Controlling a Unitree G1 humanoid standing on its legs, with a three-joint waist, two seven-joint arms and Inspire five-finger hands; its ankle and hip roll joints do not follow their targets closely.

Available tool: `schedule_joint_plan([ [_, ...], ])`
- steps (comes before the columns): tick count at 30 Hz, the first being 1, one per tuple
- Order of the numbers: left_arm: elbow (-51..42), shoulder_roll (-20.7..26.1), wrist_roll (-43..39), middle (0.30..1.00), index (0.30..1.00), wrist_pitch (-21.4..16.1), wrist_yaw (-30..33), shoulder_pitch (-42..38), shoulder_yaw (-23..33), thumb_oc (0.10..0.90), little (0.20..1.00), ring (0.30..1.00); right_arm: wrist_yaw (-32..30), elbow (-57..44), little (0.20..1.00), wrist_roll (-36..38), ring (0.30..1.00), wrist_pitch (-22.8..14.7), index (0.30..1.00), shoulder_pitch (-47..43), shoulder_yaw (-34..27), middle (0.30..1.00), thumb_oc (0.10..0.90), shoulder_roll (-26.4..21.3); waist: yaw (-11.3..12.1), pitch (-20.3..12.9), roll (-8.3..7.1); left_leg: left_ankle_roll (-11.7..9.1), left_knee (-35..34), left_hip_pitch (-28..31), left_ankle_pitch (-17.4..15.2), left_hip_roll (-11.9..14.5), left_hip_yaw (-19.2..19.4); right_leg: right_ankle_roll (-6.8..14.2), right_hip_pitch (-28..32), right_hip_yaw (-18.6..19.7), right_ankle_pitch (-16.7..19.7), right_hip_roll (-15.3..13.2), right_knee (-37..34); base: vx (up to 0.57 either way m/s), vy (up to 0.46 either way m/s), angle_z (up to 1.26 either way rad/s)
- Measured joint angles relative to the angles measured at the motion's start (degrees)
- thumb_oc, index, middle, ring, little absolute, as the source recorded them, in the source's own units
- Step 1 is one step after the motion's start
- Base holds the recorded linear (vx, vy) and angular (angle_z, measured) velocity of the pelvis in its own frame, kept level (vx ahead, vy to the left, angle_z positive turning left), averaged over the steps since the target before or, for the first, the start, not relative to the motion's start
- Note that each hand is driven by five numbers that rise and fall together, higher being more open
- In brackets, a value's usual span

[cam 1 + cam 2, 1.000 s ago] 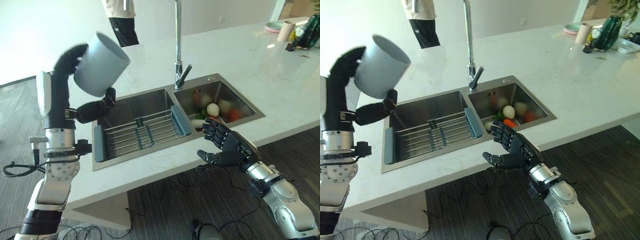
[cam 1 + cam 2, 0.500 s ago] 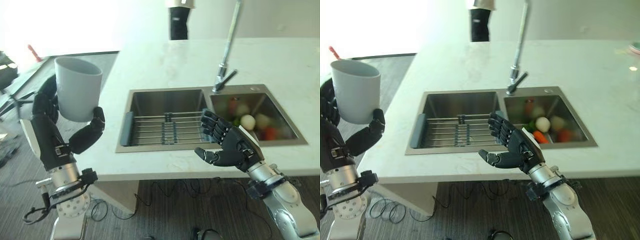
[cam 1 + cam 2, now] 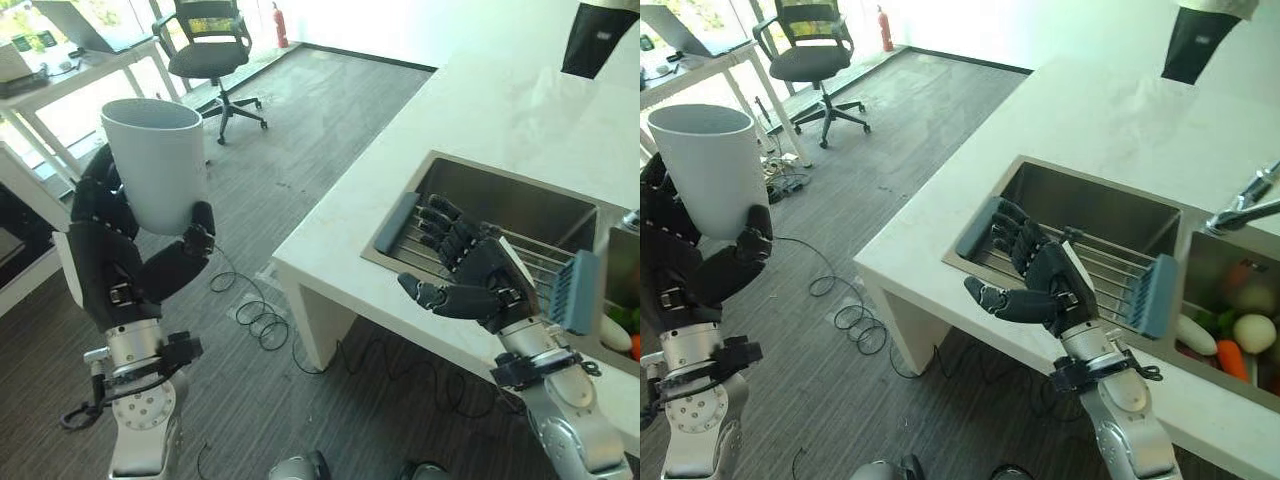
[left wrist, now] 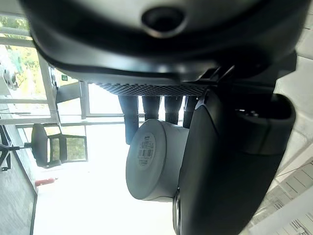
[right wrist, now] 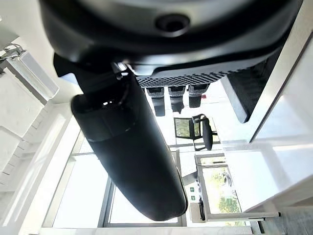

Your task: Place the dishes in the dishwasher.

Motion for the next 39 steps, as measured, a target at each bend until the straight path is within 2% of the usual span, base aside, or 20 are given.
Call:
schedule_joint_plan([
  [5, 0.01, 0.38, -0.28, 0.3, 0.3, 0.32, -0.11, -1.69, 0.08, 0.4, 0.3, 0.3, -1.29, -0.07, 0.9, -0.03, 0.9, -0.9, 0.9, -0.16, 0.0, 0.9, 0.8, 1.84, 0.76, -0.3, -1.7, 1.9, 1.57, -1.37, -1.53, -2.18, -2.29, 1.75, 1.73, -0.81, 1.79, -1.27, -2.1, 0.07, 0.22, 0.29],
  [10, 0.01, 0.61, -0.3, 0.3, 0.3, 0.54, -0.27, -2.35, 0.05, 0.4, 0.3, 0.3, -3.23, -0.09, 0.9, -2.13, 0.9, -1.6, 0.9, -0.26, 0.42, 0.9, 0.8, 3.85, 1.76, -0.26, -1.8, 3.91, 3.94, -3.1, -3.17, -3.21, -5.93, 1.72, 3.41, -1.68, 4.85, -2.14, -2.31, 0.04, 0.152, 0.39],
  [12, 0.01, 0.63, -0.32, 0.3, 0.3, 0.57, -0.33, -3.38, -0.36, 0.4, 0.3, 0.3, -4.55, -0.11, 0.9, -2.17, 0.9, -2.12, 0.9, -0.2, 0.45, 0.9, 0.8, 3.81, 0.51, -0.05, -1.45, 5.3, 4.37, -4.2, -2.35, -3.63, -9.79, 1.8, 2.58, 1.98, 6.4, -1.32, -0.15, 0.02, 0.007, 0.93],
  [13, 0.09, 0.63, -0.33, 0.3, 0.3, 0.57, -0.4, -3.83, -0.33, 0.4, 0.3, 0.3, -4.94, -0.09, 0.9, -2.17, 0.9, -2.24, 0.9, -0.19, 0.6, 0.9, 0.8, 3.76, 0.13, 0.24, -1.26, 5.66, 3.87, -4.26, -1.9, -3.62, -11.16, 2.43, 2.04, 3.9, 4.62, -0.04, 1.17, 0.04, -0.026, 1.06],
  [14, 0.99, 0.59, -0.48, 0.3, 0.3, 0.55, -0.85, -4.39, -0.34, 0.4, 0.3, 0.3, -5.31, -0.19, 0.9, -2.15, 0.9, -2.57, 0.9, 0.58, 0.49, 0.9, 0.8, 3.35, -0.64, 0.5, -0.82, 5.17, 2.24, -4.04, -1.06, -4.38, -14.42, 2.3, 0.68, 10.87, 1.21, 4.7, 1.87, 0.06, -0.085, 1.5],
  [16, 1.38, 0.09, -2.36, 0.3, 0.3, 0.32, -1.35, -4.17, -0.63, 0.4, 0.3, 0.3, -5.65, -0.53, 0.9, -2.02, 0.9, -4.47, 0.9, 3.23, -1.69, 0.9, 0.8, 1.72, -2.7, 0.65, -1.45, 5.93, -0.87, -2.69, 1.34, -8.78, -19.62, 1.42, -4.39, 18.39, -3.0, 8.58, 4.29, 0.08, -0.147, 1.69],
  [18, 1.32, 0.09, -2.58, 0.3, 0.3, 0.24, -1.24, -3.87, -1.63, 0.4, 0.3, 0.3, -6.65, -0.58, 0.9, -1.99, 0.9, -4.8, 0.9, 4.56, -2.54, 0.9, 0.8, 1.77, -4.82, 0.98, -0.97, 5.74, -1.24, -1.9, 2.1, -11.16, -22.92, 1.76, -5.77, 23.96, -3.06, 9.59, 3.03, 0.05, -0.134, 1.2],
  [19, 1.04, 0.11, -2.5, 0.3, 0.3, 0.23, -1.25, -3.97, -2.27, 0.4, 0.3, 0.3, -6.75, -0.58, 0.9, -2.0, 0.9, -4.79, 0.9, 4.57, -2.31, 0.9, 0.8, 1.84, -4.17, 0.95, -0.8, 5.78, -1.21, -1.39, 2.2, -12.12, -24.84, 1.51, -5.85, 25.25, -2.85, 10.57, 2.23, 0.05, -0.155, 0.84],
  [23, -0.69, 0.03, -1.91, 0.3, 0.3, 0.02, -0.85, -3.94, -6.03, 0.4, 0.3, 0.3, -6.72, -0.47, 0.9, -2.0, 0.9, -4.85, 0.9, 2.8, -1.72, 0.9, 0.8, 1.59, -2.77, 0.95, -0.82, 5.58, -0.77, -1.51, 2.39, -13.18, -27.96, -1.34, -1.08, 23.18, 1.13, 12.75, -3.86, 0.02, -0.234, 0.52],
  [24, -0.97, 0.24, -1.54, 0.3, 0.3, 0.09, -1.1, -3.37, -7.18, 0.4, 0.3, 0.3, -7.01, -0.46, 0.9, -1.99, 0.9, -4.85, 0.9, 2.95, -1.85, 0.9, 0.8, 1.46, -3.07, 0.86, -0.73, 3.58, -1.45, -1.38, 2.74, -13.35, -29.03, -1.5, 0.14, 21.28, 1.31, 12.44, -5.4, 0.01, -0.299, 0.67],
  [26, -1.03, 0.23, -1.54, 0.3, 0.3, 0.12, -0.9, -3.21, -7.15, 0.4, 0.3, 0.3, -7.37, -0.48, 0.9, -1.98, 0.9, -4.81, 0.9, 2.85, -1.43, 0.9, 0.8, 1.4, -2.74, 0.76, -0.94, 1.94, -2.57, -1.06, 3.03, -13.48, -31.35, -1.82, 1.53, 18.82, 1.57, 12.24, -6.8, -0.01, -0.233, 0.7],
  [28, -1.59, 0.34, -1.43, 0.3, 0.3, 0.1, -0.01, -2.3, -6.52, 0.4, 0.3, 0.3, -7.6, -0.49, 0.9, -1.97, 0.9, -4.76, 0.9, 2.01, -0.83, 0.9, 0.8, 1.15, -0.7, 0.73, -1.15, 1.19, -3.04, -1.31, 2.78, -11.32, -27.67, -2.2, 2.17, 17.04, 1.02, 12.19, -6.91, -0.07, -0.237, 0.66],
  [30, -2.12, 0.33, -1.44, 0.3, 0.3, 0.18, 0.35, -1.16, -6.44, 0.4, 0.3, 0.3, -8.06, -0.48, 0.9, -1.97, 0.9, -4.73, 0.9, 2.03, -0.64, 0.9, 0.8, 1.29, 0.37, 0.7, -1.3, 0.19, -3.9, -1.76, 5.17, -12.05, -29.41, -2.43, 2.46, 15.51, 0.64, 12.12, -6.89, -0.11, -0.141, 0.8],
  [32, -2.27, 0.39, -1.51, 0.3, 0.3, 0.63, 0.36, -1.29, -6.38, 0.4, 0.3, 0.3, -8.61, -0.51, 0.9, -1.99, 0.9, -4.57, 0.9, 1.99, -0.6, 0.9, 0.8, 0.83, -0.03, 0.7, -1.21, -3.95, -6.56, -1.98, 6.81, -12.0, -27.82, -2.61, 2.71, 14.56, 0.81, 10.52, -7.8, -0.11, -0.066, 1.21],
  [34, -2.34, 0.75, -2.24, 0.3, 0.3, 0.55, -0.37, -2.56, -6.18, 0.4, 0.3, 0.3, -9.4, -0.36, 0.9, -2.02, 0.9, -4.0, 0.9, 2.57, -0.69, 0.9, 0.8, 0.34, -0.45, 1.33, -2.08, -2.02, -2.17, -4.28, 2.19, -4.3, -9.56, -2.94, 4.45, 8.82, 0.51, 8.09, -8.49, -0.16, 0.051, 1.56],
  [35, -2.35, 0.78, -2.68, 0.3, 0.3, 0.42, -0.69, -3.11, -6.12, 0.4, 0.3, 0.3, -9.79, 0.02, 0.9, -2.02, 0.9, -3.91, 0.9, 2.45, -0.82, 0.9, 0.8, 0.23, -1.13, 1.68, -2.7, -2.88, 1.62, -4.99, 1.27, 0.49, -4.13, -3.11, 5.55, 5.9, 0.29, 6.77, -8.22, -0.19, 0.16, 1.58],
  [36, -2.41, 0.79, -2.68, 0.3, 0.3, 0.26, -0.74, -3.34, -6.09, 0.4, 0.3, 0.3, -9.81, 0.01, 0.9, -2.0, 0.9, -3.95, 0.9, 1.93, -1.55, 0.9, 0.8, -0.46, -1.65, 1.62, -2.57, -3.62, 2.12, -4.31, 1.02, 3.46, -3.67, -1.85, 5.98, 4.57, -0.58, 4.94, -6.86, -0.17, 0.223, 1.12],
  [37, -2.79, 0.72, -2.66, 0.3, 0.3, -0.88, -0.16, -3.08, -6.2, 0.4, 0.3, 0.3, -9.68, -0.04, 0.9, -1.98, 0.9, -3.97, 0.9, 0.42, -2.33, 0.9, 0.8, -2.34, -1.85, 1.43, -1.59, -3.54, 1.03, -2.25, 2.76, 3.37, -7.28, 0.32, 4.31, 5.68, -2.33, 2.66, -2.88, -0.11, 0.204, 0.57],
  [38, -3.25, 1.03, -2.66, 0.3, 0.3, -1.81, 0.16, -3.21, -5.92, 0.4, 0.3, 0.3, -9.55, 0.17, 0.9, -1.98, 0.9, -4.28, 0.9, -0.98, -2.72, 0.9, 0.8, -2.89, -2.19, 1.67, -1.4, -3.47, -0.58, -1.47, 3.52, 1.31, -8.13, 1.74, 2.58, 7.45, -3.12, 0.55, 0.27, -0.12, 0.251, 0.35],
  [39, -3.52, 1.48, -2.69, 0.3, 0.3, -2.29, 0.26, -3.52, -5.89, 0.4, 0.3, 0.3, -9.46, 0.09, 0.9, -2.0, 0.9, -4.33, 0.9, -1.28, -2.89, 0.9, 0.8, -2.34, -3.16, 1.62, -1.61, -2.17, -1.01, -2.04, 3.84, -0.41, -8.39, 1.49, 2.09, 9.34, -2.8, -0.49, 0.19, -0.1, 0.213, 0.41],
])
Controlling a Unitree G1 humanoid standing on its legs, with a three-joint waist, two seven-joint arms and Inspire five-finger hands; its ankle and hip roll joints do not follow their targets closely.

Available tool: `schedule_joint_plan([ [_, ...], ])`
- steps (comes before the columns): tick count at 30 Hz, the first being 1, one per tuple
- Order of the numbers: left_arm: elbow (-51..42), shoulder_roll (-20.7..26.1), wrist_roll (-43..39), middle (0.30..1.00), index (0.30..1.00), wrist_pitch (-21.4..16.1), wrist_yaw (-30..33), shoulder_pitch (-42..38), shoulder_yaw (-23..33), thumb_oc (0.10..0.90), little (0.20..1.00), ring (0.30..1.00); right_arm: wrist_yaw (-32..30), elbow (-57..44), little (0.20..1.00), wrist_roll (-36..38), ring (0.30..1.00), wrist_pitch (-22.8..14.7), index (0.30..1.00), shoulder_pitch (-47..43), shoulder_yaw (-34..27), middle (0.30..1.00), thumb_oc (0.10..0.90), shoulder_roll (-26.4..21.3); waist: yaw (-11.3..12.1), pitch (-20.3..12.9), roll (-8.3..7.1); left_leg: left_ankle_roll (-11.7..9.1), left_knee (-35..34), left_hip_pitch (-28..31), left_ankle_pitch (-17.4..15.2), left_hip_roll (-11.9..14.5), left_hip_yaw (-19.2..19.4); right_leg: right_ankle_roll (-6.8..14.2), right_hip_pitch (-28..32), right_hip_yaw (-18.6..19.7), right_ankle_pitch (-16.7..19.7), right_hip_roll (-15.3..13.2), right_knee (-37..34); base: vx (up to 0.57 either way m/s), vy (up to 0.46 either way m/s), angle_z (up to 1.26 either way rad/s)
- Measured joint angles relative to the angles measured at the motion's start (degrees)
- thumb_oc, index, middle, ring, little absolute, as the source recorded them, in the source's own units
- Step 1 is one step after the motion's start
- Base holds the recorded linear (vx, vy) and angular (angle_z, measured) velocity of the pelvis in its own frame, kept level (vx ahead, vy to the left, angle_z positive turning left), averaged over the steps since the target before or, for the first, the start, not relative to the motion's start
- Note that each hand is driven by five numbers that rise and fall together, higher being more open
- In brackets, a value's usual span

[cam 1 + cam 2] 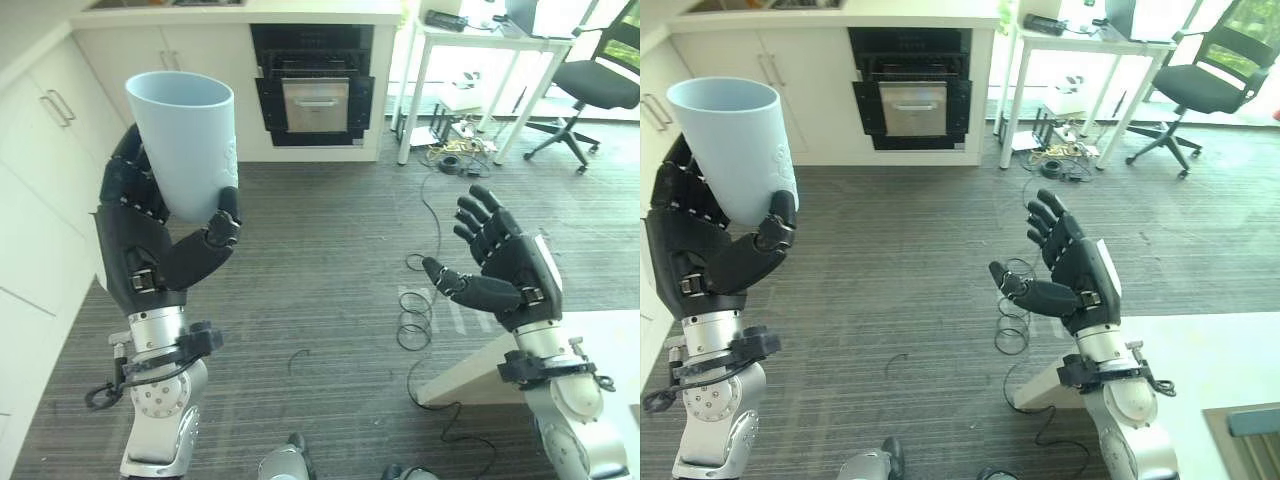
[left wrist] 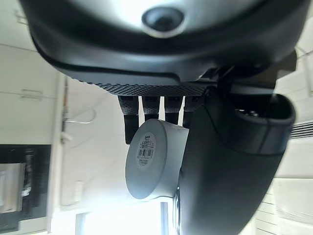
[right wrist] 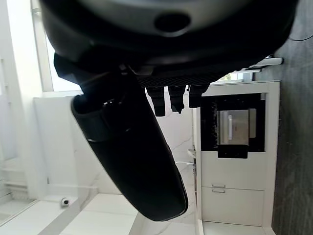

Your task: Place the dishes in the dishwasher.

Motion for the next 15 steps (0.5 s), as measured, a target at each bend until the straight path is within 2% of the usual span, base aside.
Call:
schedule_joint_plan([
  [2, 0.01, 0.47, -0.02, 0.3, 0.3, -0.24, -0.14, -1.24, 0.03, 0.4, 0.3, 0.3, 0.42, 0.03, 0.9, -0.03, 0.9, -0.11, 0.9, -0.03, -0.13, 0.9, 0.8, 3.1, -0.37, -0.03, -0.21, 1.6, 1.0, -1.86, -0.35, -1.82, -0.76, 1.62, 0.58, 0.54, 1.27, -0.95, -2.25, -0.05, 0.195, 0.48],
  [4, 0.1, 0.8, -0.25, 0.3, 0.3, -0.33, 0.06, -2.38, 0.04, 0.4, 0.3, 0.3, 0.7, 0.05, 0.9, -0.04, 0.9, -0.13, 0.9, -0.16, 0.48, 0.9, 0.8, 5.36, 0.2, -0.03, -0.22, 1.95, 3.17, -4.1, -1.79, -2.26, -1.19, 3.85, 0.82, -0.01, 3.02, -1.31, -4.22, -0.01, 0.206, 0.25],
  [7, 0.25, 1.86, -2.18, 0.3, 0.3, -0.34, -0.36, -2.38, 0.03, 0.4, 0.3, 0.3, 0.86, -0.02, 0.9, -0.1, 0.9, -0.22, 0.9, -0.17, 1.04, 0.9, 0.8, 6.21, 0.25, -0.13, -0.34, 3.35, 5.39, -4.96, -3.47, -2.73, -1.02, 4.12, 1.72, -0.09, 3.9, -1.98, -4.98, -0.01, 0.162, 0.05],
  [10, 0.34, 2.8, -2.16, 0.3, 0.3, -0.34, -1.46, -2.48, 0.03, 0.4, 0.3, 0.3, 0.62, -0.05, 0.9, -0.16, 0.9, -0.31, 0.9, -0.19, 1.07, 0.9, 0.8, 6.43, -0.37, -0.35, -0.47, 3.54, 6.41, -5.84, -3.55, -3.26, -1.85, 4.63, 2.39, -1.12, 5.16, -2.43, -5.73, -0.03, 0.092, 0.17],
  [12, 0.44, 2.92, -2.24, 0.3, 0.3, -0.34, -1.65, -2.6, -0.01, 0.4, 0.3, 0.3, 0.3, -0.04, 0.9, -0.15, 0.9, -0.31, 0.9, -0.24, 1.06, 0.9, 0.8, 6.47, -0.26, -0.76, -1.1, 3.63, 6.89, -6.12, -3.56, -3.31, -2.51, 4.74, 2.35, -2.34, 5.43, -2.56, -5.48, -0.03, 0.061, 0.17],
  [13, 0.43, 2.93, -2.24, 0.3, 0.3, -0.34, -2.96, -2.59, 0.0, 0.4, 0.3, 0.3, 0.38, -0.05, 0.9, -0.18, 0.9, -0.64, 0.9, 0.77, 1.06, 0.9, 0.8, 6.53, -1.53, -1.33, -2.0, 3.26, 6.9, -6.09, -2.97, -2.36, -2.61, 4.92, 2.19, -3.01, 5.26, -1.81, -5.39, 0.0, -0.011, 0.04],
  [14, 0.47, 2.98, 0.09, 0.3, 0.3, -0.33, -0.85, -2.59, -0.45, 0.4, 0.3, 0.3, 0.85, 0.08, 0.9, 0.03, 0.9, -0.64, 0.9, 0.69, 1.3, 0.9, 0.8, 6.42, -1.57, -1.42, -1.94, 3.46, 6.79, -6.12, -2.76, -2.88, -4.21, 4.7, 1.02, 1.14, 3.78, -0.24, -4.95, 0.0, -0.041, 0.15],
  [15, 0.53, 2.89, 2.07, 0.3, 0.3, -0.33, 1.25, -2.64, -0.89, 0.4, 0.3, 0.3, 1.43, 0.08, 0.9, 0.01, 0.9, -0.63, 0.9, 0.7, 2.0, 0.9, 0.8, 5.89, -1.94, -1.6, -2.26, 3.45, 6.08, -6.12, -2.17, -2.85, -4.88, 4.38, -0.16, 6.9, 1.03, 2.54, -3.75, 0.02, -0.098, 0.31],
])
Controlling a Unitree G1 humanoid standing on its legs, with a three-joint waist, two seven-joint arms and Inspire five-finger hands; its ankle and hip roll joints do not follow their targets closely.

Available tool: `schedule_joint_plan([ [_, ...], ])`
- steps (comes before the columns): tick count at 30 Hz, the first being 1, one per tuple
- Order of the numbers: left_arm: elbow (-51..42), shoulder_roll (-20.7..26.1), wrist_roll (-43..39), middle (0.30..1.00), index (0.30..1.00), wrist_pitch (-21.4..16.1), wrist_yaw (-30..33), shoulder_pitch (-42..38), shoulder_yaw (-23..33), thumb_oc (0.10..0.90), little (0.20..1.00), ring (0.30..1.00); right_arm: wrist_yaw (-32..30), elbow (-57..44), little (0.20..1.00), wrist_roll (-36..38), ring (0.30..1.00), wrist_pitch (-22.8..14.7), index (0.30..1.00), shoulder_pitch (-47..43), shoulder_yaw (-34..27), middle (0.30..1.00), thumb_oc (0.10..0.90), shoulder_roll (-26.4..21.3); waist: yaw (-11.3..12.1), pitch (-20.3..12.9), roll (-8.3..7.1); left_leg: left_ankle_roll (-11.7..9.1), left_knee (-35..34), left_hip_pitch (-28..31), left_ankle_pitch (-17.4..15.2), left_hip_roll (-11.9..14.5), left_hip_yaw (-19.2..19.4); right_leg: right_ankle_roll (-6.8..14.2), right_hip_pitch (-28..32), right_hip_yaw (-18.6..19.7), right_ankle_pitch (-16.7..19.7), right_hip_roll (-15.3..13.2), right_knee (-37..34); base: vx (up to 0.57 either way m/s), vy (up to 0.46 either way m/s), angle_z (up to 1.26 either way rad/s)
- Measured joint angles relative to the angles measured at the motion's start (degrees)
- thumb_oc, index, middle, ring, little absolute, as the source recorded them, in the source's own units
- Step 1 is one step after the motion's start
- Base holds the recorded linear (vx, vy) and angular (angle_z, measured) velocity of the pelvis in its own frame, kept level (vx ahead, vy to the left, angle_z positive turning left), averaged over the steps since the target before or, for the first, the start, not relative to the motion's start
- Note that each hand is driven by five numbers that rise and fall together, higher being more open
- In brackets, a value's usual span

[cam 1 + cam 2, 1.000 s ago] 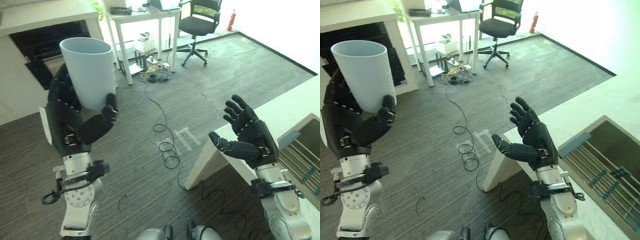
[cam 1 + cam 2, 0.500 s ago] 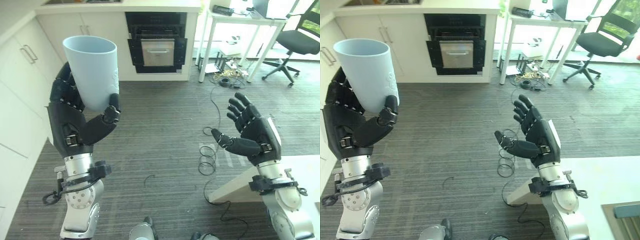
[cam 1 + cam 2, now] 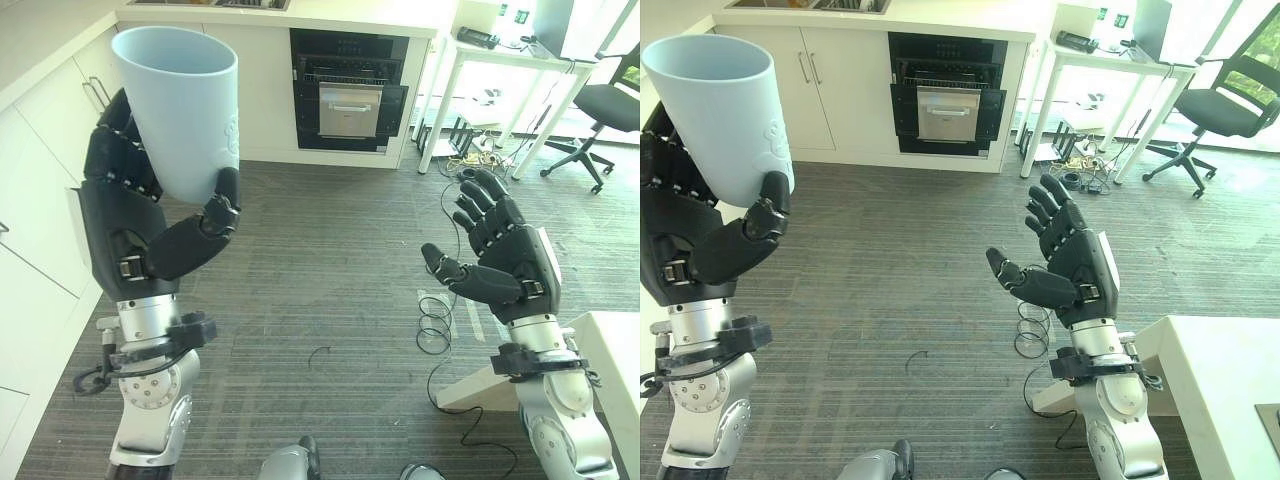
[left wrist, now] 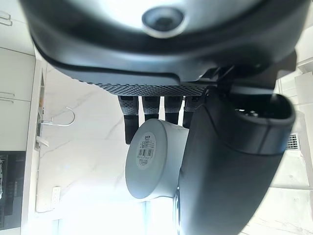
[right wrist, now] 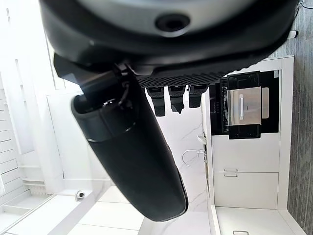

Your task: Place the dishes in the dishwasher.

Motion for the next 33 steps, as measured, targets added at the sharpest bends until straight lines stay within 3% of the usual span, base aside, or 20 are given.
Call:
schedule_joint_plan([
  [1, 0.36, -0.22, 0.94, 0.3, 0.3, 0.08, 0.91, 0.18, -0.56, 0.4, 0.3, 0.3, 0.73, -0.03, 0.9, 0.0, 0.9, 0.02, 0.9, -0.12, 1.13, 0.9, 0.8, -1.82, -0.87, -0.12, -0.09, -0.35, -1.21, 0.24, 0.92, -0.09, -0.76, -1.65, -1.4, 3.78, -1.44, 2.54, 1.91, 0.04, -0.137, 0.36],
  [2, 0.36, -0.34, 0.91, 0.3, 0.3, 0.12, 1.01, 0.38, -0.58, 0.4, 0.3, 0.3, 1.36, -0.14, 0.9, 0.0, 0.9, 0.02, 0.9, -0.12, 1.57, 0.9, 0.8, -2.68, -0.65, -0.46, -0.08, -0.73, -1.91, 0.25, 1.38, -0.01, -0.98, -2.03, -1.78, 4.11, -1.54, 3.03, 2.11, 0.04, -0.154, 0.23],
  [8, 0.3, -0.95, 0.78, 0.3, 0.3, 0.09, 0.76, 2.76, -0.48, 0.4, 0.3, 0.3, 2.11, -0.2, 0.9, 0.0, 0.9, 0.05, 0.9, 1.08, 1.09, 0.9, 0.8, -2.64, -1.12, -1.72, 1.63, -2.45, -6.25, 1.56, 5.26, 1.47, -1.89, -3.9, -1.61, 2.64, -1.51, 5.22, 1.55, 0.06, -0.147, 0.05],
  [13, -0.17, -2.48, 0.25, 0.3, 0.3, -0.19, -0.23, 6.72, -0.24, 0.4, 0.3, 0.3, 2.56, -0.15, 0.9, 0.03, 0.9, 0.02, 0.9, 1.24, 0.97, 0.9, 0.8, -5.28, -1.04, -2.5, 2.89, -4.58, -10.97, 4.99, 7.2, 2.09, -1.93, -5.96, -1.89, 2.44, -3.89, 5.81, 4.61, 0.1, -0.222, -0.02],
  [15, -0.39, -2.48, -0.3, 0.3, 0.3, -0.61, -0.12, 7.61, -0.22, 0.4, 0.3, 0.3, 2.97, -0.27, 0.9, 0.02, 0.9, -0.12, 0.9, 1.6, 1.2, 0.9, 0.8, -7.11, 0.46, -2.69, 1.73, -6.24, -12.93, 6.56, 9.6, 1.91, -1.11, -8.17, -4.94, 2.62, -7.22, 5.61, 10.53, 0.06, -0.18, -0.08],
  [16, -0.36, -2.46, -0.89, 0.3, 0.3, -0.92, -0.33, 7.12, -0.73, 0.4, 0.3, 0.3, 3.24, 0.2, 0.9, 0.02, 0.9, -0.42, 0.9, 2.63, 1.18, 0.9, 0.8, -6.39, 1.59, -0.82, -1.81, -9.77, 3.9, -2.86, 12.17, 2.3, -3.06, -11.27, -6.93, 2.85, -8.76, 5.12, 14.29, 0.13, -0.069, -0.02],
  [17, 0.14, -3.03, -0.88, 0.3, 0.3, -1.11, -0.34, 7.53, -1.35, 0.4, 0.3, 0.3, 3.09, 0.48, 0.9, 0.01, 0.9, -0.35, 0.9, 3.38, 1.44, 0.9, 0.8, -6.45, 2.24, -0.61, -1.63, -8.99, 6.95, -5.26, 11.46, 3.53, -2.88, -11.05, -5.85, 2.35, -8.57, 5.76, 13.28, 0.16, 0.034, 0.19],
  [18, 0.98, -3.35, -0.87, 0.3, 0.3, -1.1, -0.44, 7.32, -1.64, 0.4, 0.3, 0.3, 2.76, 0.85, 0.9, 0.02, 0.9, -0.31, 0.9, 3.32, 1.94, 0.9, 0.8, -5.71, 1.78, -0.41, -1.41, -7.5, 3.89, -5.03, 8.58, 4.07, -1.61, -11.23, -4.97, 1.01, -7.91, 6.83, 11.2, 0.21, 0.17, 0.03],
  [19, 1.2, -3.44, -0.8, 0.3, 0.3, -1.16, -0.67, 7.09, -1.65, 0.4, 0.3, 0.3, 2.56, 0.91, 0.9, 0.02, 0.9, -0.32, 0.9, 2.98, 2.02, 0.9, 0.8, -5.21, 2.05, -0.3, -1.08, -6.66, -2.46, -3.41, 8.0, 3.67, 0.29, -11.62, -4.59, 1.07, -7.52, 7.39, 10.49, 0.25, 0.215, 0.13],
  [20, 1.6, -3.8, -0.85, 0.3, 0.3, -1.83, -1.35, 7.0, -1.66, 0.4, 0.3, 0.3, 2.73, 1.21, 0.9, 0.02, 0.9, -1.15, 0.9, 2.75, 1.8, 0.9, 0.8, -4.77, 1.37, -0.22, 0.99, -7.21, -4.2, -3.96, 7.0, 4.67, 0.92, -11.02, -3.92, 1.1, -7.11, 9.81, 9.0, 0.3, 0.23, 0.07],
  [22, 1.86, -3.76, -0.87, 0.3, 0.3, -3.17, -2.61, 7.64, -0.93, 0.4, 0.3, 0.3, 2.99, 2.08, 0.9, 0.02, 0.9, -1.97, 0.9, 2.29, 1.17, 0.9, 0.8, -3.44, 0.72, 1.31, 4.31, -7.75, -4.3, -6.04, 5.48, 8.03, 0.68, -13.06, -3.33, 1.0, -7.14, 13.47, 8.32, 0.3, 0.218, -0.11],
  [23, 2.0, -4.25, -1.03, 0.3, 0.3, -3.19, -2.29, 7.91, -0.76, 0.4, 0.3, 0.3, 3.46, 2.25, 0.9, 0.01, 0.9, -1.71, 0.9, 3.65, 1.5, 0.9, 0.8, -4.39, 1.33, 1.91, 5.16, -7.95, -3.73, -8.86, 5.62, 7.81, -6.01, -13.34, -3.44, 2.6, -6.93, 15.04, 8.33, 0.29, 0.249, -0.62],
  [24, 2.06, -4.31, -1.18, 0.3, 0.3, -3.21, -2.2, 7.68, -0.73, 0.4, 0.3, 0.3, 3.61, 2.25, 0.9, 0.01, 0.9, -1.61, 0.9, 3.84, 1.57, 0.9, 0.8, -5.05, 1.82, 2.27, 4.68, -7.93, -3.85, -9.0, 5.58, 7.69, -7.11, -13.08, -3.32, 4.0, -6.96, 15.33, 8.19, 0.28, 0.238, -0.74],
  [25, 2.19, -4.39, -1.14, 0.3, 0.3, -3.19, -2.03, 7.15, -0.83, 0.4, 0.3, 0.3, 3.66, 2.25, 0.9, 0.02, 0.9, -1.61, 0.9, 3.77, 1.57, 0.9, 0.8, -5.5, 2.22, 2.06, 5.23, -7.87, -3.81, -9.05, 5.58, 7.95, -6.87, -13.15, -2.83, 4.53, -6.82, 15.38, 7.58, 0.17, 0.117, -0.58],
  [26, 2.36, -4.37, -0.82, 0.3, 0.3, -3.16, -2.02, 6.26, -0.86, 0.4, 0.3, 0.3, 3.62, 2.18, 0.9, 0.05, 0.9, -1.75, 0.9, 3.83, 1.29, 0.9, 0.8, -5.79, 1.54, 2.23, 4.79, -7.81, -4.07, -8.5, 5.63, 7.62, -6.63, -13.1, -2.31, 4.8, -6.75, 15.45, 7.0, 0.37, 0.236, -0.34],
  [28, 2.63, -4.05, -0.71, 0.3, 0.3, -2.77, -3.07, 3.14, -1.06, 0.4, 0.3, 0.3, 3.97, 1.06, 0.9, 1.35, 0.9, -1.76, 0.9, 6.28, -0.56, 0.9, 0.8, -5.88, 0.26, 2.03, 5.43, -6.77, -3.98, -4.96, 5.78, 5.59, -6.18, -12.18, 1.35, 5.14, -7.24, 15.43, 4.74, 0.36, 0.215, -0.12],
  [29, 2.62, -3.97, -0.82, 0.3, 0.3, -2.78, -3.29, 2.57, -0.83, 0.4, 0.3, 0.3, 3.97, 0.13, 0.9, 1.77, 0.9, -1.76, 0.9, 7.68, -1.19, 0.9, 0.8, -5.79, 0.49, 1.95, 4.57, -4.65, -5.35, -3.01, 8.36, 3.87, -7.0, -11.06, 2.66, 5.47, -7.88, 14.17, 4.73, 0.25, 0.151, -0.02],
  [30, 2.57, -3.8, -0.97, 0.3, 0.3, -2.71, -3.7, 2.08, -0.45, 0.4, 0.3, 0.3, 3.73, -1.1, 0.9, 2.1, 0.9, -1.8, 0.9, 7.42, -1.12, 0.9, 0.8, -5.46, 0.53, 1.87, 3.37, -2.01, -4.22, -2.33, 7.8, 1.48, -6.53, -8.71, 3.74, 5.33, -7.84, 11.68, 4.16, 0.27, 0.165, 0.06],
  [33, 2.73, -3.56, -1.46, 0.3, 0.3, -1.79, -4.89, -0.55, -0.91, 0.4, 0.3, 0.3, 2.13, -1.22, 0.9, 2.09, 0.9, -1.7, 0.9, 3.91, 0.02, 0.9, 0.8, -4.64, 1.58, 1.83, 2.47, 0.21, -3.85, -2.14, 6.22, -1.12, -6.91, -7.01, 4.59, 2.5, -7.14, 8.76, 3.96, 0.2, 0.135, 0.27],
])
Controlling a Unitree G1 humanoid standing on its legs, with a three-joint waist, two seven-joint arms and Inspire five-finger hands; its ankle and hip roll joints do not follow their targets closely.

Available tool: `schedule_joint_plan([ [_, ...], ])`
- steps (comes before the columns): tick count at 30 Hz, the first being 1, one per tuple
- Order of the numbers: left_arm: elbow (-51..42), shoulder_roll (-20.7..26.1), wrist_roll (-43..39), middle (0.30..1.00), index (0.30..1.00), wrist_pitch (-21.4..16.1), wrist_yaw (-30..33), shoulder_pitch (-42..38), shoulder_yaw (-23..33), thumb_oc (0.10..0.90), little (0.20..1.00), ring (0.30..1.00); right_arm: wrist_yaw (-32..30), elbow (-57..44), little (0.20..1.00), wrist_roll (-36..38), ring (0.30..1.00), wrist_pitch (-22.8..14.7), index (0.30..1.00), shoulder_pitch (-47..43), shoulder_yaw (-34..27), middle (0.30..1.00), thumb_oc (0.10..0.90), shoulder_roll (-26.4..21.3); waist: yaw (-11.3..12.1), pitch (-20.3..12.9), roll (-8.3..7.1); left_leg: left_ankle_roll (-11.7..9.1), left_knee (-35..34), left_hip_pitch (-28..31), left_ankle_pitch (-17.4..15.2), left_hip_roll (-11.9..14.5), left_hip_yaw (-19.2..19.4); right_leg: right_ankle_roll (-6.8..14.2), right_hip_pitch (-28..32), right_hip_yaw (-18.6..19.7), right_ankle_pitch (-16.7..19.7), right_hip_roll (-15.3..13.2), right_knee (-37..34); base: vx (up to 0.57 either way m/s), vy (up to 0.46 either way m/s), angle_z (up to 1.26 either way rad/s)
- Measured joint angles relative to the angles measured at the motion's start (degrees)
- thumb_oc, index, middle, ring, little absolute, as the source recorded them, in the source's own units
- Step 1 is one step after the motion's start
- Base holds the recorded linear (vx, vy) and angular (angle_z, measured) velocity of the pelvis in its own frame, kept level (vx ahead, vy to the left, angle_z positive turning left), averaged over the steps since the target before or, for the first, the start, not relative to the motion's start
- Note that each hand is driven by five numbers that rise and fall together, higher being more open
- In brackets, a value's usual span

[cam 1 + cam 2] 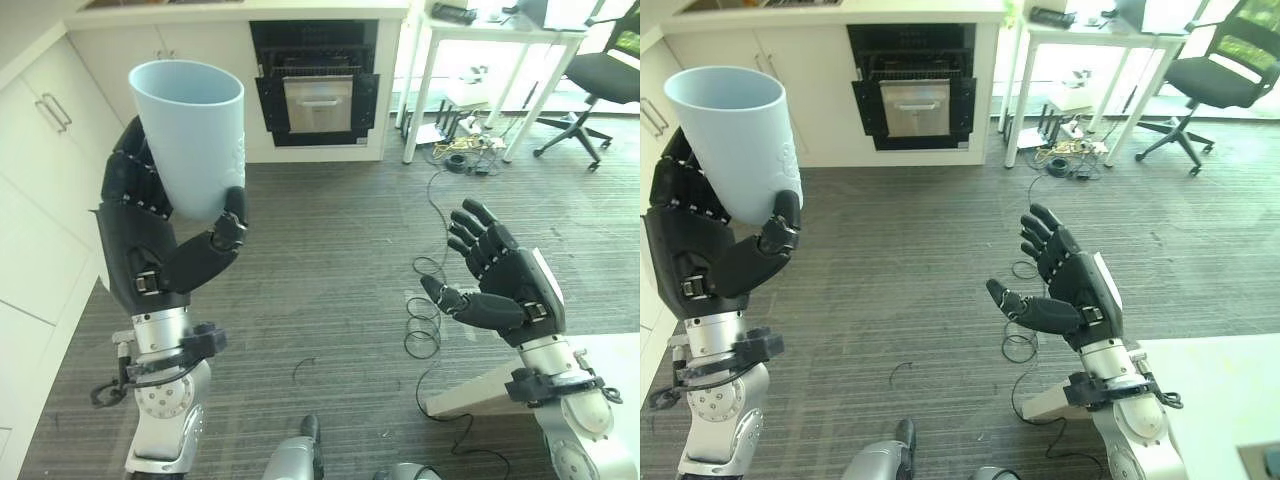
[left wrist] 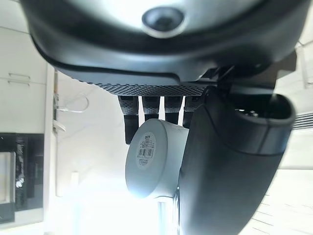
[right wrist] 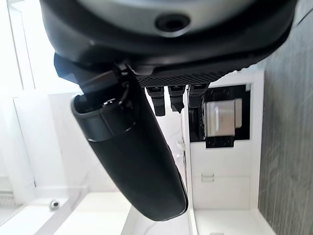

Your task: Place the dishes in the dishwasher.

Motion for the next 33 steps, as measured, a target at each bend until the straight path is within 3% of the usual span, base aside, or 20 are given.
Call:
schedule_joint_plan([
  [2, -0.04, 1.5, -0.61, 0.3, 0.3, 0.02, -0.42, -1.27, 0.15, 0.4, 0.3, 0.3, -0.81, -0.26, 0.9, -0.03, 0.9, -0.01, 0.9, -3.51, 0.47, 0.9, 0.8, 1.24, 2.56, -0.09, -1.4, 1.27, 0.02, 1.02, -1.55, -1.82, 0.44, 1.51, 1.64, -1.47, 0.93, -1.79, -1.93, 0.23, 0.19, 0.11],
  [5, 0.01, 1.71, -1.16, 0.3, 0.3, 0.13, -2.14, -1.17, 0.61, 0.4, 0.3, 0.3, -2.03, -0.18, 0.9, -0.03, 0.9, -0.07, 0.9, -4.86, 1.0, 0.9, 0.8, 2.29, 3.53, -0.08, -1.57, 1.51, -0.71, 2.52, -2.83, -2.5, -0.08, 3.62, 2.34, -3.35, 3.19, -2.48, -1.04, 0.19, 0.194, 0.08],
  [6, 0.04, 1.68, -1.18, 0.3, 0.3, 0.11, -2.64, -1.13, 0.64, 0.4, 0.3, 0.3, -2.1, -0.18, 0.9, -0.04, 0.9, -0.11, 0.9, -4.94, 1.31, 0.9, 0.8, 3.09, 3.42, -0.04, -1.48, 1.88, -0.58, 3.07, -3.42, -2.53, -0.23, 4.65, 1.48, -3.17, 4.33, -2.28, 1.96, 0.14, 0.176, -0.02],
  [7, 0.1, 1.67, -0.89, 0.3, 0.3, 0.0, -3.04, -0.72, 0.66, 0.4, 0.3, 0.3, -2.04, -0.17, 0.9, -0.04, 0.9, -0.15, 0.9, -4.86, 1.71, 0.9, 0.8, 4.33, 2.68, 0.09, -1.18, 2.7, 0.28, 3.58, -4.67, -2.34, -0.39, 5.24, -2.45, -2.13, 5.88, -2.97, 10.31, 0.21, 0.131, -0.07],
  [9, 0.15, 1.84, -0.37, 0.3, 0.3, 0.0, -2.9, 1.47, 0.73, 0.4, 0.3, 0.3, -1.73, -0.16, 0.9, -0.03, 0.9, -0.28, 0.9, -4.27, 3.68, 0.9, 0.8, 5.33, 0.91, 0.17, -0.98, 2.88, -0.14, 5.63, -5.69, -2.28, 1.75, 4.96, -10.99, -0.65, 6.36, -4.98, 21.87, 0.24, 0.002, -0.36],
  [11, 0.13, 4.05, -0.39, 0.3, 0.3, 0.95, -2.55, 2.96, 0.96, 0.4, 0.3, 0.3, -0.17, 0.12, 0.9, -0.02, 0.9, -0.35, 0.9, -3.87, 5.85, 0.9, 0.8, 4.45, 0.4, 0.02, -0.65, 2.76, -2.2, 7.19, -5.96, -2.18, 4.9, 1.96, -14.1, -6.35, 5.96, -4.36, 6.31, 0.19, -0.145, -0.72],
  [12, 0.39, 4.47, -0.27, 0.3, 0.3, 1.4, -2.76, 2.65, 0.85, 0.4, 0.3, 0.3, 0.49, 0.28, 0.9, 0.05, 0.9, -0.51, 0.9, -2.85, 5.82, 0.9, 0.8, 4.01, 0.03, 0.08, -0.36, 1.74, -2.1, 7.33, -6.58, -3.01, 4.97, 1.52, -15.19, -6.24, 6.82, -2.44, 0.07, 0.29, -0.218, -0.53],
  [13, 1.4, 3.56, -0.27, 0.3, 0.3, 0.98, -2.82, 2.44, 1.24, 0.4, 0.3, 0.3, 0.89, 0.45, 0.9, 0.16, 0.9, -0.59, 0.9, -2.12, 5.85, 0.9, 0.8, 3.7, -0.03, -0.05, -1.16, -2.21, -1.36, 6.89, -8.64, -3.59, 6.62, 1.41, -17.27, -5.8, 8.18, -2.1, -0.76, 0.34, -0.217, -0.25],
  [14, 3.39, 3.17, -0.33, 0.3, 0.3, 1.11, -2.38, 1.29, 2.15, 0.4, 0.3, 0.3, 1.47, -0.08, 0.9, 0.33, 0.9, -0.79, 0.9, -1.17, 5.63, 0.9, 0.8, 2.92, -1.42, -0.01, -1.44, 2.84, 11.33, 3.49, -14.62, -1.93, 7.42, 4.49, -22.36, -1.76, 7.78, -3.85, 4.69, 0.45, -0.281, -0.22],
  [15, 4.28, 0.62, -0.37, 0.3, 0.3, 2.77, -1.36, 0.95, 3.61, 0.4, 0.3, 0.3, 2.01, -0.18, 0.9, 0.46, 0.9, 0.24, 0.9, -0.41, 5.42, 0.9, 0.8, 2.03, -3.21, 1.07, -1.34, 3.51, 14.38, 3.82, -19.21, -4.36, 5.58, 7.07, -28.99, 0.93, 9.04, -7.33, 8.82, 0.42, -0.277, 0.17],
  [16, 4.28, -0.12, -0.12, 0.3, 0.3, 3.23, -1.23, 0.76, 2.52, 0.4, 0.3, 0.3, 1.64, -0.16, 0.9, 0.48, 0.9, 0.41, 0.9, -0.38, 5.19, 0.9, 0.8, 2.06, -4.44, 1.72, -0.35, 3.78, 13.1, 4.43, -18.52, -4.49, 4.47, 6.44, -30.34, 0.64, 10.13, -6.72, 7.22, 0.41, -0.299, 0.39],
  [17, 4.32, 0.14, 0.9, 0.3, 0.3, 3.45, -1.4, 0.82, 1.0, 0.4, 0.3, 0.3, 1.62, -0.05, 0.9, 0.52, 0.9, 0.41, 0.9, -0.23, 5.13, 0.9, 0.8, 2.09, -4.78, 1.7, -0.6, 4.12, 11.03, 6.35, -17.11, -5.21, 3.48, 5.64, -30.17, 0.43, 11.23, -6.54, 4.25, 0.3, -0.241, 0.62],
  [21, 1.5, 0.1, 1.55, 0.3, 0.3, 3.56, -1.1, 1.73, -0.08, 0.4, 0.3, 0.3, 1.91, -0.96, 0.9, 0.6, 0.9, 0.33, 0.9, -1.5, 5.01, 0.9, 0.8, 1.83, -3.5, 1.39, -0.81, 2.85, 2.79, 15.04, -16.67, -6.44, 0.21, 1.08, -22.81, -3.69, 14.4, -2.69, 1.56, 0.33, -0.272, 0.52],
  [23, 0.38, -0.07, 0.48, 0.3, 0.3, 3.41, -0.3, 1.89, 0.43, 0.4, 0.3, 0.3, 1.82, -0.56, 0.9, 0.61, 0.9, 0.58, 0.9, -2.85, 3.7, 0.9, 0.8, 1.45, -2.74, 0.68, 0.57, 0.03, -0.21, 18.7, -16.48, -4.98, -0.13, -5.76, -19.71, -5.01, 16.8, -0.92, 1.83, 0.35, -0.239, 0.24],
  [26, -0.34, -0.06, -0.11, 0.3, 0.3, 3.41, -0.5, 2.0, -0.16, 0.4, 0.3, 0.3, 1.89, -0.56, 0.9, 0.63, 0.9, 0.6, 0.9, -3.16, 1.25, 0.9, 0.8, 0.16, -3.0, 0.3, 1.01, -6.0, -2.33, 21.93, -12.71, -3.88, 0.33, -7.38, -19.16, -5.14, 14.87, -1.14, 6.56, 0.29, -0.198, 0.16],
  [28, -1.29, 0.25, -0.57, 0.3, 0.3, 3.34, -0.83, 2.74, -0.03, 0.4, 0.3, 0.3, 2.05, -0.4, 0.9, 0.7, 0.9, 0.61, 0.9, -2.6, -0.03, 0.9, 0.8, -0.98, -3.97, -0.39, 0.43, -8.0, -2.55, 24.02, -11.13, -3.5, 0.37, -4.7, -17.76, -6.0, 11.22, -0.99, 7.42, 0.23, -0.191, 0.1],
  [29, -1.73, 0.54, -0.56, 0.3, 0.3, 3.2, -0.98, 3.35, -0.04, 0.4, 0.3, 0.3, 2.51, -0.27, 0.9, 0.75, 0.9, 0.56, 0.9, -1.58, -0.42, 0.9, 0.8, -0.91, -3.53, -1.69, -1.02, -8.19, 0.1, 23.88, -11.01, -4.09, 1.51, -7.18, -14.61, -4.6, 7.35, -0.64, 3.97, 0.17, -0.171, -0.21],
  [31, -1.63, -0.31, -0.5, 0.3, 0.3, 3.05, -1.67, 4.08, -0.26, 0.4, 0.3, 0.3, 3.07, 1.49, 0.9, 0.74, 0.9, 0.55, 0.9, -0.55, -0.35, 0.9, 0.8, -0.5, -1.35, -2.23, -1.81, -11.54, 16.46, 16.03, -6.89, -2.91, 3.95, -8.8, -12.82, -2.67, 7.97, 0.15, 2.69, 0.11, -0.062, -0.52],
  [32, -1.53, -0.52, -0.4, 0.3, 0.3, 2.64, -1.82, 4.59, -0.64, 0.4, 0.3, 0.3, 3.12, 1.92, 0.9, 0.73, 0.9, 0.58, 0.9, -0.32, -0.17, 0.9, 0.8, -0.46, -1.0, -2.14, -2.08, -9.96, 25.39, 9.03, -7.87, -1.09, 4.9, -9.03, -11.52, -2.37, 8.28, 0.14, 0.42, 0.22, 0.05, -0.3],
  [33, -0.96, -0.33, -0.34, 0.3, 0.3, 2.66, -2.54, 4.81, -1.1, 0.4, 0.3, 0.3, 3.1, 3.22, 0.9, 0.74, 0.9, 0.61, 0.9, -0.49, 0.0, 0.9, 0.8, -0.3, -1.41, -2.09, -2.09, -8.29, 22.79, 4.97, -9.96, 0.94, 6.71, -9.14, -9.56, -3.01, 8.53, 0.55, -1.0, 0.22, 0.125, -0.13],
])
